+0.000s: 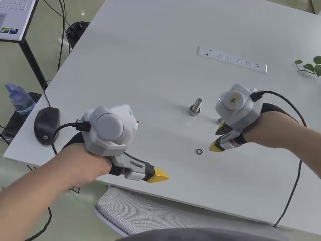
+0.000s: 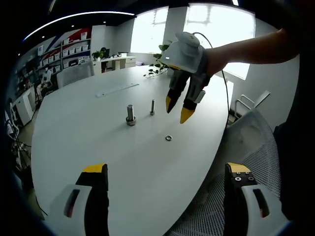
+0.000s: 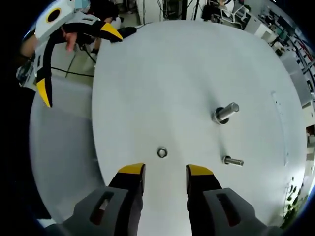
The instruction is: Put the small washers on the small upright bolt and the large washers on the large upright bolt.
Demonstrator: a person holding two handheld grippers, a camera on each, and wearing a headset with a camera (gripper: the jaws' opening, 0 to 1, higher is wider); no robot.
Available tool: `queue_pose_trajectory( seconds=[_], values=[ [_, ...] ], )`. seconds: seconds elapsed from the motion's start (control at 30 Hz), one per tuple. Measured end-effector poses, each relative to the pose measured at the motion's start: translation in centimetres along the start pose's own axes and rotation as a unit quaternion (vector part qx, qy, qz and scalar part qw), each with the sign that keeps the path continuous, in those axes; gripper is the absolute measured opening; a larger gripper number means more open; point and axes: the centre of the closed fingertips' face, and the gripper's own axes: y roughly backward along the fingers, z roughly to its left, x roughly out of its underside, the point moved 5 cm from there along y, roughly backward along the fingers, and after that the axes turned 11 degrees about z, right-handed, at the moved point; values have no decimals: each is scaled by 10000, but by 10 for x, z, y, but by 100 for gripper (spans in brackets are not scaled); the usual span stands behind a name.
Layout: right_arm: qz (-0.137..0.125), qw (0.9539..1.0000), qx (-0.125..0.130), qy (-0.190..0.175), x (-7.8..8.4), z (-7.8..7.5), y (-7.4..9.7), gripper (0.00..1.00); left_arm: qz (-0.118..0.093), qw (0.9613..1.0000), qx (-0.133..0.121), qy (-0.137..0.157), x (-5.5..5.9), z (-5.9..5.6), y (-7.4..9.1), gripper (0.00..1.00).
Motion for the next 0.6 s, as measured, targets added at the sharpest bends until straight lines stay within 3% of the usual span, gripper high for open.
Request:
queue_pose_trajectory(
  seconds=[0.3,0.6],
  values=[
    [-311,9993,221,-24,-6,4,-2,34,4,10000,2,91,3,-4,0,100],
    [-219,9997,98,-92,1,2,-31,33,104,9998,-92,123,7,-2,-1,97]
  ],
)
